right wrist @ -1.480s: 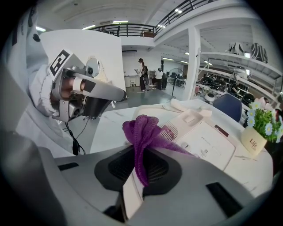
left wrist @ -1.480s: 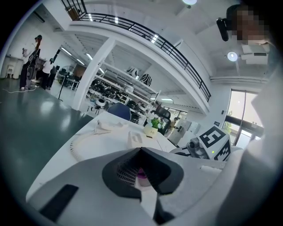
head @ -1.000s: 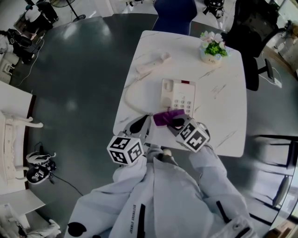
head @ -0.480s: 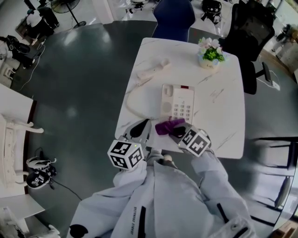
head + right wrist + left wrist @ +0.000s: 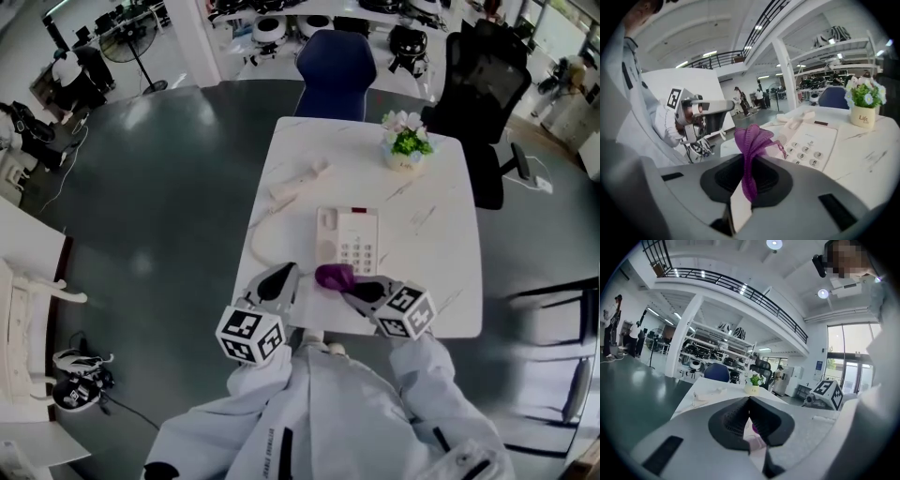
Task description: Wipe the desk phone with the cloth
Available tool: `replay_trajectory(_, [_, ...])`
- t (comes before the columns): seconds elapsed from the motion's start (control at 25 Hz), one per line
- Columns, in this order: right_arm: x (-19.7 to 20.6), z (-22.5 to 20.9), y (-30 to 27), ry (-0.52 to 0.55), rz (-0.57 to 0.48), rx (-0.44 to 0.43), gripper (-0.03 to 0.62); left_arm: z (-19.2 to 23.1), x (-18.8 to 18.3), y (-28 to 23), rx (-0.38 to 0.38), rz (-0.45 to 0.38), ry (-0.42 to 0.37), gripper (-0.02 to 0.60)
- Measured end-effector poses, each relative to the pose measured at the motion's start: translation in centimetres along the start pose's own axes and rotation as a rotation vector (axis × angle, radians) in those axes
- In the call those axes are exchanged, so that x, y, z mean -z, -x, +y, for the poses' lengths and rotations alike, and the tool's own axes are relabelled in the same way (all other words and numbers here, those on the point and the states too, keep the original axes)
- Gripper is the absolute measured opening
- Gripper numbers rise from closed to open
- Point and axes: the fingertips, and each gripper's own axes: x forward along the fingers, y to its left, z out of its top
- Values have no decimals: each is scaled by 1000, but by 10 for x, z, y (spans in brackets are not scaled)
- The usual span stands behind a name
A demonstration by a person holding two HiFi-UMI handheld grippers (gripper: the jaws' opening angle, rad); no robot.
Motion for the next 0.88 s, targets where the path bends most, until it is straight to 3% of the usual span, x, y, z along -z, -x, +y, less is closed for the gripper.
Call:
replay_trajectory(0.36, [-57,-28,54,-120,-379,99,37,-1,-28,0,11,-42,-74,-3])
replay_trajectory(0.88, [-95,-74,132,-138,-628,277,37,9,-74,5,-29,-147,-130,-3])
